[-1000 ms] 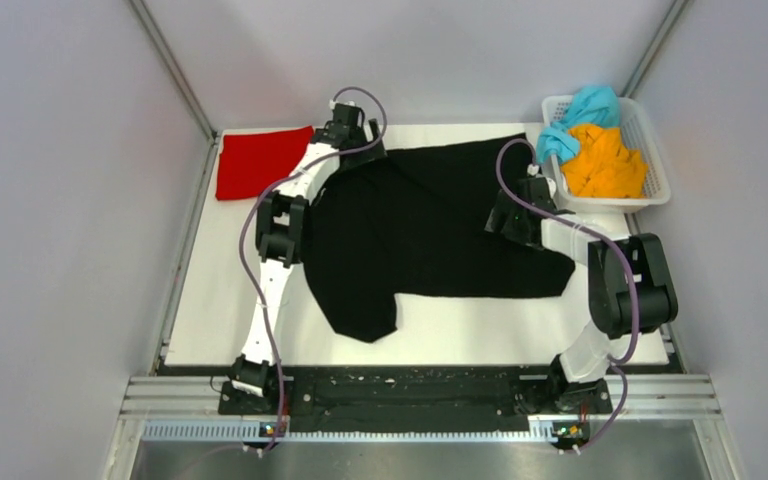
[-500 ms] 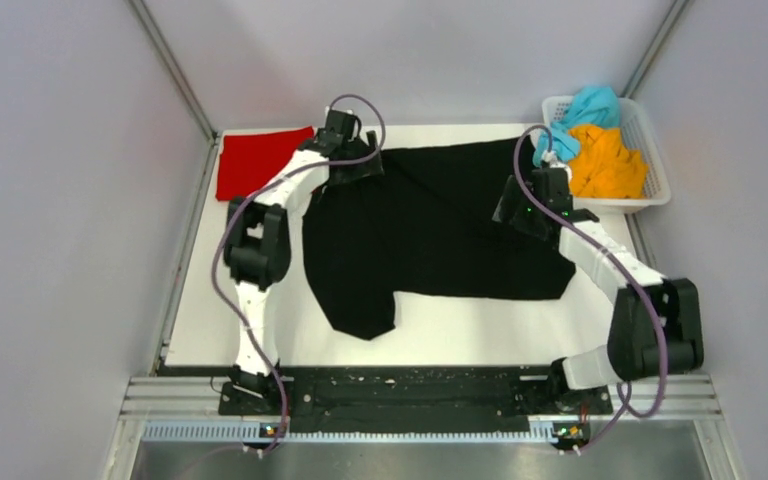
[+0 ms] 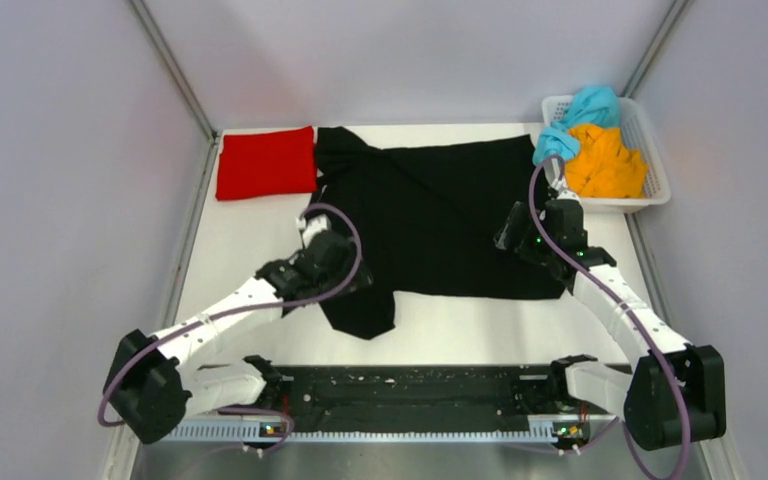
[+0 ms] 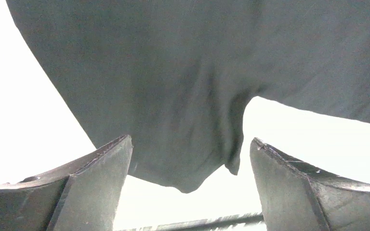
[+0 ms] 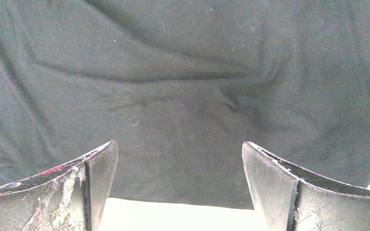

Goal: Fold and stack the t-shirts
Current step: Flatten out the tshirt

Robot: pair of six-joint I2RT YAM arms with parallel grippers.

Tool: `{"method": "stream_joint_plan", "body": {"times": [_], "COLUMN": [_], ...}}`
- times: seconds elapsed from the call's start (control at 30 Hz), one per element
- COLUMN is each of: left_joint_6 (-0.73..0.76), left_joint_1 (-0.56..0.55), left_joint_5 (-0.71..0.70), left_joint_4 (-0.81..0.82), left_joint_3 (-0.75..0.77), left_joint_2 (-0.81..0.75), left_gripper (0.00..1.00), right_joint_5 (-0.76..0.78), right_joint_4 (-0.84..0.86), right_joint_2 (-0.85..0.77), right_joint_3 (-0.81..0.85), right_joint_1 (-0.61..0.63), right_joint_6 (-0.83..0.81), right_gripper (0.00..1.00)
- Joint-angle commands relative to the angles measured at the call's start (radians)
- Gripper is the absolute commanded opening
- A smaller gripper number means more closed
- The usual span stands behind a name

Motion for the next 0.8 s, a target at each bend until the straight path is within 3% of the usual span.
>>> {"method": "stream_joint_plan", "body": {"times": [0.0, 0.17, 0.4, 0.47, 0.67, 0.73, 0.77], "left_joint_6": [-0.252, -0.396, -0.422, -0.426, -0.438, -0.422, -0.403], "left_joint_1": [-0.16, -0.279, -0.288, -0.288, -0.272, -0.268, -0.267], "left_joint_5": [-0.003, -0.015, -0.09, -0.133, -0.216, -0.229, -0.225], "left_joint_4": [-0.073, -0.154, -0.204, -0.236, -0.294, -0.354, -0.391], "left_joint_3": [-0.135, -0.167, -0.099, -0.053, 0.05, 0.106, 0.139], "left_joint_2": [-0.084, -0.011, 0.148, 0.208, 0.355, 0.375, 0.378], "left_gripper": [0.94, 0.81, 0.76, 0.7, 0.31, 0.07, 0.0], "right_joint_5": [-0.047, -0.049, -0.011, 0.017, 0.028, 0.032, 0.031], "right_joint_4": [0.023, 0.026, 0.007, 0.006, 0.002, -0.003, -0.005], "right_joint_2": [-0.03, 0.002, 0.004, 0.002, -0.002, -0.005, -0.005], "right_joint_3": [-0.007, -0.002, -0.002, -0.004, -0.002, -0.002, -0.002], "right_joint_1": [0.004, 0.004, 0.005, 0.004, 0.005, 0.005, 0.004], "right_joint_6": [0.012, -0.003, -0.02, -0.023, -0.03, -0.033, -0.034], "right_gripper": [0.99, 0.99, 0.99, 0.99, 0.99, 0.99, 0.99]}}
